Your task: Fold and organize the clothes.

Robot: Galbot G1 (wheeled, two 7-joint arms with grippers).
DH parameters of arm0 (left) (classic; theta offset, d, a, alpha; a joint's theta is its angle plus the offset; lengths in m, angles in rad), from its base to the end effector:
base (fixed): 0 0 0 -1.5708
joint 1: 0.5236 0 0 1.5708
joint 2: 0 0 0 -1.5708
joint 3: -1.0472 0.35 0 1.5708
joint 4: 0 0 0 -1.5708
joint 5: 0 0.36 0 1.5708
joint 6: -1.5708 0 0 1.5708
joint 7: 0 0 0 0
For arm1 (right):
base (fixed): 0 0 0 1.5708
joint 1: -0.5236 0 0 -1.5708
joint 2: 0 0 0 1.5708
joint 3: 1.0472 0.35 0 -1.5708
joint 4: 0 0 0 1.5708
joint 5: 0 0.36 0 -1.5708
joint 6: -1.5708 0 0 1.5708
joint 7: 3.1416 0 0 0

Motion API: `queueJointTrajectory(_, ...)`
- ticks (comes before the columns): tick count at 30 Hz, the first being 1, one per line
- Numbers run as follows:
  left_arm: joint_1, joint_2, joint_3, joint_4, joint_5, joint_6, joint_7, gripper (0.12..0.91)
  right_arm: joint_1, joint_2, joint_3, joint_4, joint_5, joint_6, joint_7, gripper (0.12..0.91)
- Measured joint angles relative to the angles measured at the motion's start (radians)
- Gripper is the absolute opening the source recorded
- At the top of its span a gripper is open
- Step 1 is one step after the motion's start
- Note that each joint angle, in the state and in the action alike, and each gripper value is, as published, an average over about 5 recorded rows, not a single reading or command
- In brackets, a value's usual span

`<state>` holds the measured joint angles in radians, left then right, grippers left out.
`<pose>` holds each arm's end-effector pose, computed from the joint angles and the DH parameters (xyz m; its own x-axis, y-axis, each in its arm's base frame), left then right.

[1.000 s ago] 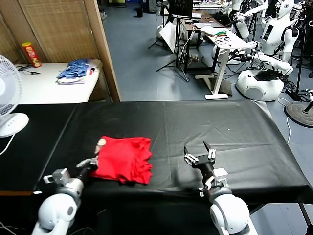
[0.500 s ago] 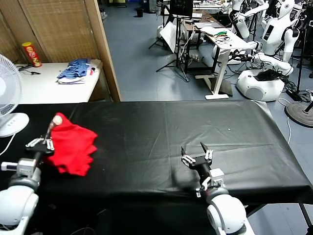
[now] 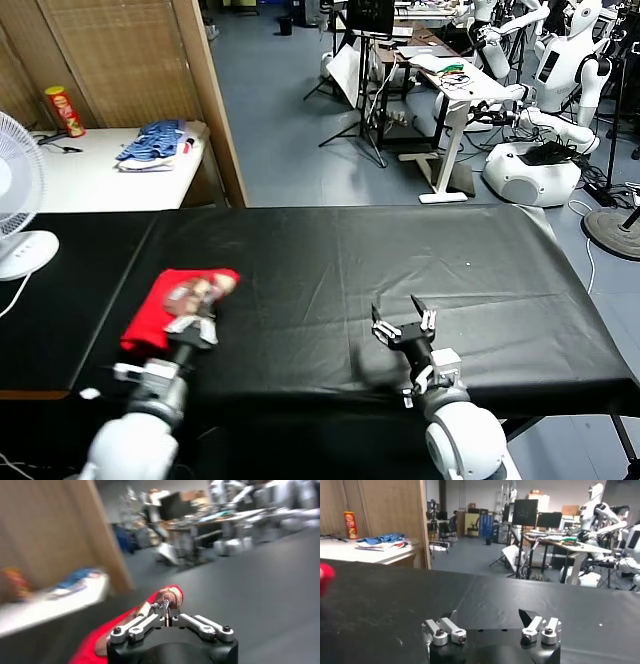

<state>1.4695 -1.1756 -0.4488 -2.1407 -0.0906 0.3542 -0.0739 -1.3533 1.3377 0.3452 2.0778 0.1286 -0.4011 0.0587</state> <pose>0.2132 0.0391 -0.2630 -0.9657 0.1090 0.2355 0.1688 0.9532 0.2510 0.2401 0.0139 -0.2682 -0.9530 -0.1874 0.2382 -0.2050 0.9774 -0.0511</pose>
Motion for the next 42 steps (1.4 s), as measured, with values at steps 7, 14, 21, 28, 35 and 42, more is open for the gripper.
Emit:
queueJointTrajectory(7, 0.001, -0.036, 0.098, -0.015, -0.013, -0.047, 0.074, 0.550, 0.027, -0.033, -0.037, -0.023, 0.108, -0.057, -0.045, 0.798)
queueJointTrajectory(14, -0.001, -0.004, 0.082, -0.046, -0.059, -0.074, 0.087, 0.790, 0.109, -0.019, -0.133, -0.078, 0.311, -0.146, -0.030, 0.798)
queueJointTrajectory(21, 0.029, 0.001, 0.040, -0.070, -0.047, -0.091, 0.052, 0.798, 0.230, 0.035, -0.255, -0.207, 0.414, -0.161, -0.017, 0.798)
queueJointTrajectory(28, 0.074, -0.014, 0.006, -0.086, -0.026, -0.107, 0.044, 0.798, 0.316, 0.089, -0.326, -0.342, 0.417, -0.137, -0.037, 0.739)
queueJointTrajectory(35, 0.111, -0.029, -0.026, -0.103, -0.016, -0.119, 0.039, 0.798, 0.376, 0.124, -0.354, -0.432, 0.385, -0.115, -0.064, 0.380)
queueJointTrajectory(42, 0.137, -0.039, -0.045, -0.106, -0.003, -0.156, 0.014, 0.798, 0.416, 0.095, -0.338, -0.446, 0.214, -0.046, -0.128, 0.129)
